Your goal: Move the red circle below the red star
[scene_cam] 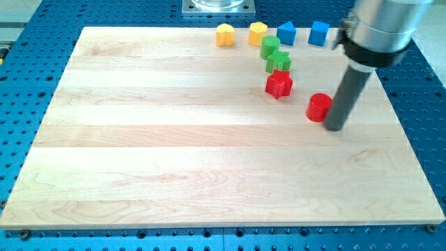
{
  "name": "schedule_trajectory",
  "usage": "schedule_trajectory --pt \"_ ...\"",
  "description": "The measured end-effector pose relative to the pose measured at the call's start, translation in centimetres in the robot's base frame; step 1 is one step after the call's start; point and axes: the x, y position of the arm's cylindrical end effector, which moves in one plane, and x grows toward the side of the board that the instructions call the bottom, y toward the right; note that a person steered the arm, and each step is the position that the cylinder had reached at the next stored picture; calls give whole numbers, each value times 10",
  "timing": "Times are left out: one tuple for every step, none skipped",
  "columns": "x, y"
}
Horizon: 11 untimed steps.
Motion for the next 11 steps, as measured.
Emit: schedule_trajectory --pt "-3 34" --pt "-18 41" --pt "-24 20" --pt "-24 -7" --pt "-33 7" --pt "-32 -13" --pt "-29 -34" --pt "-25 -41" --pt "-19 15" --pt "-13 83" --pt "-12 114"
